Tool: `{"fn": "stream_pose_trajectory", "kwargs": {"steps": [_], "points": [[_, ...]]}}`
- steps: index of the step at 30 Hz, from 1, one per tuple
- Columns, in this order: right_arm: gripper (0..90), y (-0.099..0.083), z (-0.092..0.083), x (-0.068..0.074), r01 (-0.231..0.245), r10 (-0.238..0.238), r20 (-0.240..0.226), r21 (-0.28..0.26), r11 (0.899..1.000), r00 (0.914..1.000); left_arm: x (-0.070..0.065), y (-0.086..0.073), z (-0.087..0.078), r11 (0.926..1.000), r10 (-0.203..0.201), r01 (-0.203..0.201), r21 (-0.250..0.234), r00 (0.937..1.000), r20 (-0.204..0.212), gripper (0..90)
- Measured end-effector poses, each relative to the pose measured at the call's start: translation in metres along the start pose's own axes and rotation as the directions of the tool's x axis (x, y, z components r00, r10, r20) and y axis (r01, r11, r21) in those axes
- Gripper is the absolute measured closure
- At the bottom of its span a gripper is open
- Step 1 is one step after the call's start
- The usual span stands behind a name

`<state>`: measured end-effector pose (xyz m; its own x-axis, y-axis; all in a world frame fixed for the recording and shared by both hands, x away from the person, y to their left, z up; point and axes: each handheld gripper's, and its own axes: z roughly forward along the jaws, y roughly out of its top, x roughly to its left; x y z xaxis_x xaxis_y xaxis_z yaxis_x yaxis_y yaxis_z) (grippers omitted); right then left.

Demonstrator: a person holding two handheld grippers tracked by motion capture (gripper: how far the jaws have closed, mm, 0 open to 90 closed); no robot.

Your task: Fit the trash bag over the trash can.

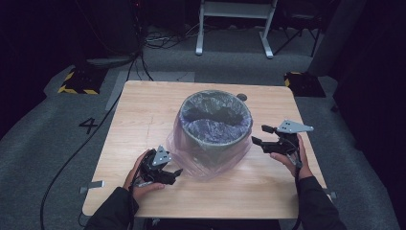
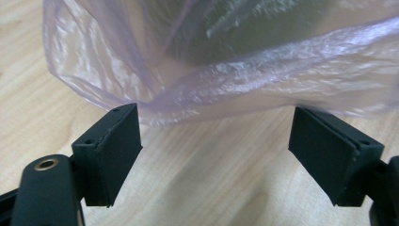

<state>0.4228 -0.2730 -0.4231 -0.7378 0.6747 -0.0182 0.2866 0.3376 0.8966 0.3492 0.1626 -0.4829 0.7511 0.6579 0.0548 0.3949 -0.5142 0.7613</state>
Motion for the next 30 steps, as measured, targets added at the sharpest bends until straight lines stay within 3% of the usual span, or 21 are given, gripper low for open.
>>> {"fn": "stream_pose_trajectory", "kwargs": {"steps": [4, 7, 11, 14, 22, 30], "points": [[31.9, 0.018, -0.017, 0.004, 0.02, -0.02, 0.002, -0.049, 0.999, 0.9998, -0.001, -0.004, -0.001, 0.9998, -0.019, 0.019, 0.004, 0.9996, 0.023, 16.2], [31.9, 0.031, -0.028, 0.007, 0.028, -0.028, 0.0, -0.075, 0.997, 0.9996, -0.002, -0.011, 0.0, 0.9992, -0.01, 0.009, 0.039, 0.9994, 0.032, 16.1], [31.5, 0.052, -0.039, 0.016, 0.082, -0.083, -0.009, -0.082, 0.993, 0.9965, -0.006, -0.021, 0.002, 0.9965, 0.002, -0.006, 0.083, 0.9988, 0.049, 16.1], [31.0, 0.066, -0.043, 0.021, 0.094, -0.097, -0.026, -0.106, 0.99, 0.995, -0.007, -0.025, 0.0, 0.997, -0.002, -0.003, 0.077, 0.9984, 0.056, 15.8], [27.4, 0.094, -0.036, 0.028, 0.085, -0.092, -0.043, -0.136, 0.987, 0.9948, -0.007, -0.027, -0.001, 0.997, -0.024, 0.019, 0.075, 0.9976, 0.065, 15.3], [22.3, 0.114, -0.02, 0.037, 0.102, -0.111, -0.082, -0.109, 0.989, 0.9904, -0.005, -0.027, 0.0, 0.9972, -0.019, 0.014, 0.074, 0.9969, 0.076, 14.8]]}}
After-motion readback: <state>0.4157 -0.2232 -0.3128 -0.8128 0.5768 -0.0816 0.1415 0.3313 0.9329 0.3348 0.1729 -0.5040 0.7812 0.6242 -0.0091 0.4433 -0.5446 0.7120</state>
